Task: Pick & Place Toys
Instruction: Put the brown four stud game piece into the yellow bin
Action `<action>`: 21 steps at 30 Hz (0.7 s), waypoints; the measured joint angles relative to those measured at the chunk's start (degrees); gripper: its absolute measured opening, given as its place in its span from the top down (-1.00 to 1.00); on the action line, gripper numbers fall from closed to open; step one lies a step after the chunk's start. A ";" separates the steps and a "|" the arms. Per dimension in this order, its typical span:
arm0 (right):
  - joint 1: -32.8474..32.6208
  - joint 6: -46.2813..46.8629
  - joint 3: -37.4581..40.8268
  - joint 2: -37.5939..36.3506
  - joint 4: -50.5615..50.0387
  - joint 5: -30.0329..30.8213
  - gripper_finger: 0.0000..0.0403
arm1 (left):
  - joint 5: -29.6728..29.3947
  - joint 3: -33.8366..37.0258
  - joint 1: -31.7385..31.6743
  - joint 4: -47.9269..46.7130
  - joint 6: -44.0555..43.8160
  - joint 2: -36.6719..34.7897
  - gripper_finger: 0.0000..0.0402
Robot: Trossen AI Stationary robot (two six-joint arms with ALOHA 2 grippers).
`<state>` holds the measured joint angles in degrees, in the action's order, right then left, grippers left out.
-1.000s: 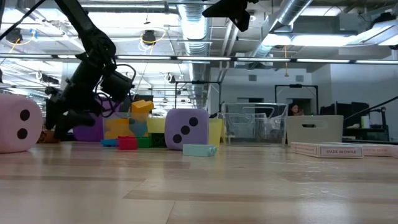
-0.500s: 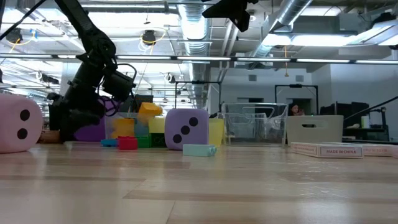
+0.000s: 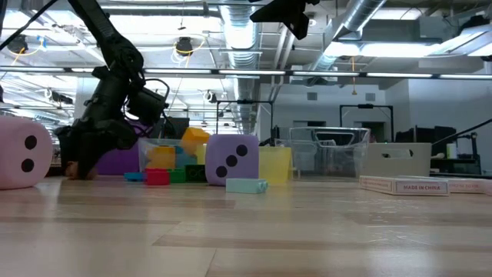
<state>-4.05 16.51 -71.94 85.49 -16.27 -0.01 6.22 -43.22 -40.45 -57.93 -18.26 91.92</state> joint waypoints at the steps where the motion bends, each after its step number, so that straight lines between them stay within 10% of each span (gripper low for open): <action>1: 0.00 0.00 0.00 0.00 0.00 0.00 0.23 | -0.27 0.00 0.00 0.00 0.01 0.00 -0.20; 10: 0.00 0.00 0.00 0.00 0.02 0.00 0.23 | -4.96 0.02 0.07 -0.05 -0.15 -2.60 -0.20; 21: 0.11 0.00 0.00 0.00 0.07 0.02 0.23 | -0.17 0.00 0.46 -2.52 -2.05 -23.26 -0.20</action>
<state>-3.95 16.51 -71.94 85.49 -16.21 0.01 6.04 -43.22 -39.98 -60.45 -20.30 68.65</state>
